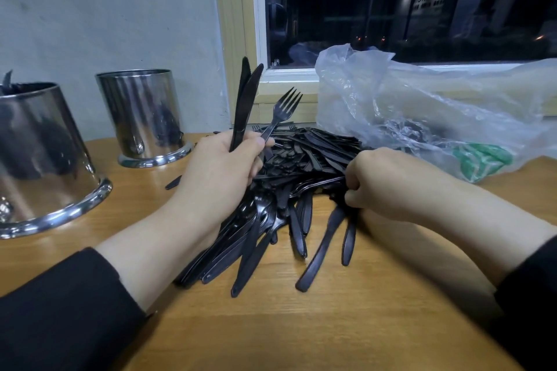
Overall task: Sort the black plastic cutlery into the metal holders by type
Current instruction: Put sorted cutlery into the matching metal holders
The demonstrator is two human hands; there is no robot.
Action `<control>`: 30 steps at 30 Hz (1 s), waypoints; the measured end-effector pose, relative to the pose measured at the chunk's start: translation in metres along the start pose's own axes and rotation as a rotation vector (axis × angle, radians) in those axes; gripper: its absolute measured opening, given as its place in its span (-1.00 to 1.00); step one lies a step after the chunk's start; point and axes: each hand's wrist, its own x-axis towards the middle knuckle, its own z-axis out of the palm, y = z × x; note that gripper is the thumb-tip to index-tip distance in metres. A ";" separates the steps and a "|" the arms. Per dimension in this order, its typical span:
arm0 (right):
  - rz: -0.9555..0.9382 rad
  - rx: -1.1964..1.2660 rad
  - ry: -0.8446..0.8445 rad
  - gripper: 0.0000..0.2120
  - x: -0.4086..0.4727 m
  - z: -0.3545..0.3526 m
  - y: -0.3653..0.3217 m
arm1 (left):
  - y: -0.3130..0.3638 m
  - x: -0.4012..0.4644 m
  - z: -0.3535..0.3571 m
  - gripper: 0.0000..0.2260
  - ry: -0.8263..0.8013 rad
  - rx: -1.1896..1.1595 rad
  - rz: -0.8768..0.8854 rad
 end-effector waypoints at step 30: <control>-0.115 1.117 0.485 -0.86 0.000 -0.006 0.006 | 0.004 -0.013 0.003 -0.76 -0.240 0.214 0.016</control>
